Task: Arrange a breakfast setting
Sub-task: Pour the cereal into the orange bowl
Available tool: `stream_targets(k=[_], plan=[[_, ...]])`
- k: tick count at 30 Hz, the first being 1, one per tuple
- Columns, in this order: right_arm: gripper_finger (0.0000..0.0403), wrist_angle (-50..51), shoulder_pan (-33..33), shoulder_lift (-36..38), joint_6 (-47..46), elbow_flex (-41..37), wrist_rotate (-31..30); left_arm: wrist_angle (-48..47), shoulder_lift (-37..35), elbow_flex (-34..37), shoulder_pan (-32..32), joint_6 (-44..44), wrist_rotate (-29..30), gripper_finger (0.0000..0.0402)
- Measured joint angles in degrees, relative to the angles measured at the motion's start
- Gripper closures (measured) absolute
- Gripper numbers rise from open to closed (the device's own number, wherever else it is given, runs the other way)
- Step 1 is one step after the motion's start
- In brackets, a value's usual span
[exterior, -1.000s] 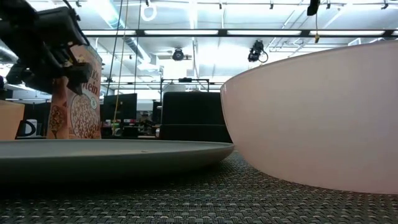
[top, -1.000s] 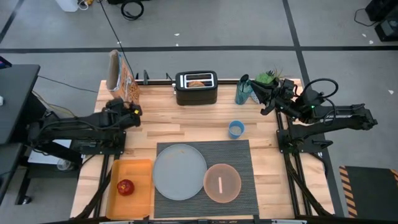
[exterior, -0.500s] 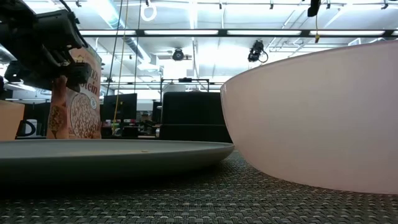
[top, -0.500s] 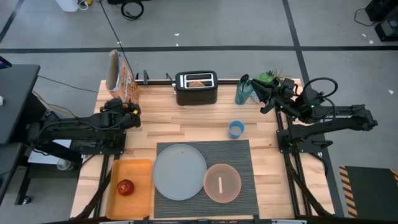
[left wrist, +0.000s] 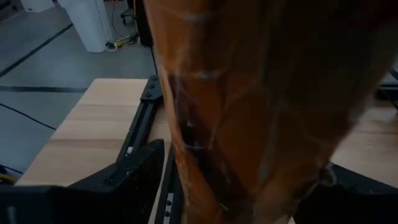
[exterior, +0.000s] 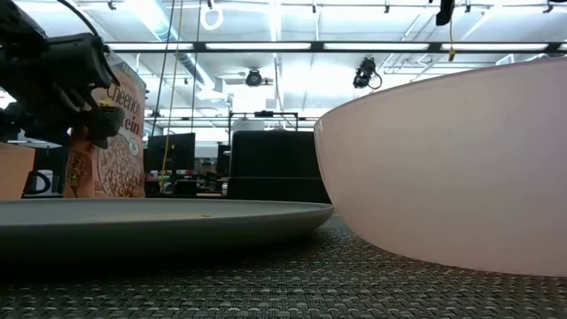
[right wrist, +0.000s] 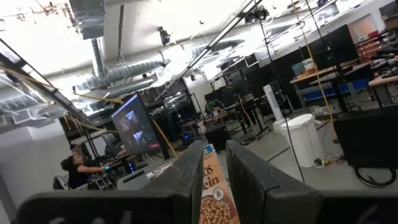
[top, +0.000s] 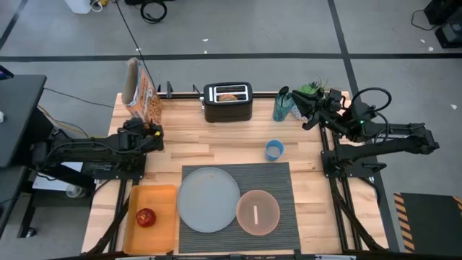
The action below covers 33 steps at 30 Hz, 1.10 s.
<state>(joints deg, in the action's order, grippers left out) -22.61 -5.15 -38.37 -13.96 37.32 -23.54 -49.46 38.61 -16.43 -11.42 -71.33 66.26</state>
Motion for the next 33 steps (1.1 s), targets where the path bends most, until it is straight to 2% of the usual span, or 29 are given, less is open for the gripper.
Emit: stream_targets(k=[4,7,25,29,33], plan=[[0.0325,0.0,0.02,0.0,0.0,0.0,0.22,0.32,0.0,0.0,0.0,0.0,0.56,0.0114],[0.0325,0.0,0.01,0.0,0.0,0.0,0.21,0.36,0.0,0.0,0.0,0.0,0.59,0.0134],[0.0325,0.03,0.02,0.0,-0.04,0.0,0.21,1.22,-0.02,-0.13,0.0,-0.02,0.53,0.0349],[0.0325,0.04,0.02,0.0,-0.04,0.0,0.25,1.4,-0.02,-2.41,-0.02,0.02,0.13,0.038],[0.0325,0.04,0.02,0.0,-0.07,0.0,0.81,-0.14,-0.04,-5.84,-0.02,0.02,-0.13,0.0391]])
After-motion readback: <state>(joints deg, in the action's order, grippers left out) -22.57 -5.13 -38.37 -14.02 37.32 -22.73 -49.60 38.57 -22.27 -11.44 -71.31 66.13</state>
